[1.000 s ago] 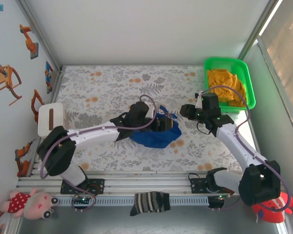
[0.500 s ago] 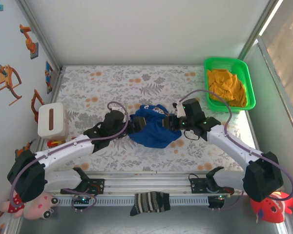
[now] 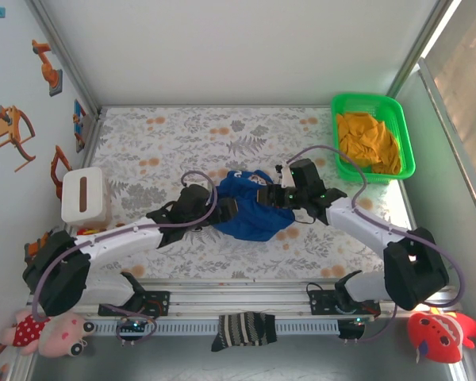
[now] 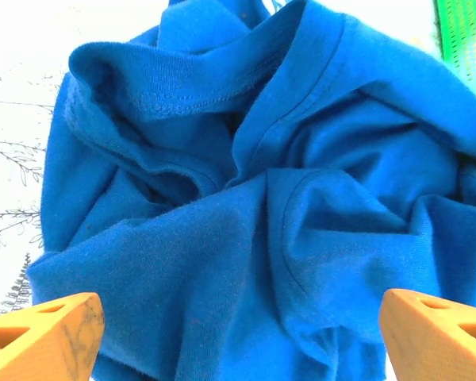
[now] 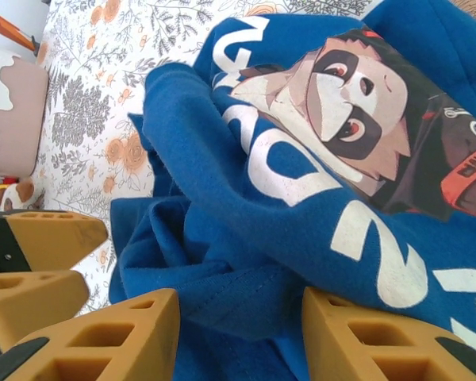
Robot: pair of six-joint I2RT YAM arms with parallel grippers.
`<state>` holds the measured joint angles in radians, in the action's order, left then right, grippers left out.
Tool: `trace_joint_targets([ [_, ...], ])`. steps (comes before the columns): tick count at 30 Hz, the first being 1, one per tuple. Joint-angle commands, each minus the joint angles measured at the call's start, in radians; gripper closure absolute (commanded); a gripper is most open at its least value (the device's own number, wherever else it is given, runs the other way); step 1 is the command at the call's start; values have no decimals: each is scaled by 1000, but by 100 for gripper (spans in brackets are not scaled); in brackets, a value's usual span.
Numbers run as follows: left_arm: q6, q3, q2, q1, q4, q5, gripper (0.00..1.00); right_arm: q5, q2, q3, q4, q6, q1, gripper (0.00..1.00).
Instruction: Fold the inside-out t-shirt
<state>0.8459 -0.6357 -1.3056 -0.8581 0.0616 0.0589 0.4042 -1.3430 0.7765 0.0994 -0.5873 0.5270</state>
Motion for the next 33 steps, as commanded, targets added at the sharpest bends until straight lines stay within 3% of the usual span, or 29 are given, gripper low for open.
trace_joint_targets([
  [1,14,-15,-43,-8,38,-11,11,4,-7,-17,-47,-58,5,57],
  [5,14,-24,-99,-14,64,-16,12,-11,-3,-31,-59,-83,7,61],
  [10,16,-35,-160,-15,88,-15,19,-10,-20,-25,-72,-89,7,96],
  [12,21,-37,-177,-15,97,-10,24,-13,-14,-12,-60,-81,5,100],
  [15,27,-42,-207,-13,103,-3,47,-18,29,27,5,-46,-2,100],
  [17,31,-45,-222,-12,109,1,72,-29,86,60,74,-13,-12,100],
  [20,35,-56,-234,-6,105,3,100,-44,168,109,175,31,-37,100],
  [26,17,-77,-235,3,90,2,100,-55,276,195,331,102,-94,100],
  [33,-16,-104,-210,9,50,-1,100,-110,289,205,348,103,-114,100],
])
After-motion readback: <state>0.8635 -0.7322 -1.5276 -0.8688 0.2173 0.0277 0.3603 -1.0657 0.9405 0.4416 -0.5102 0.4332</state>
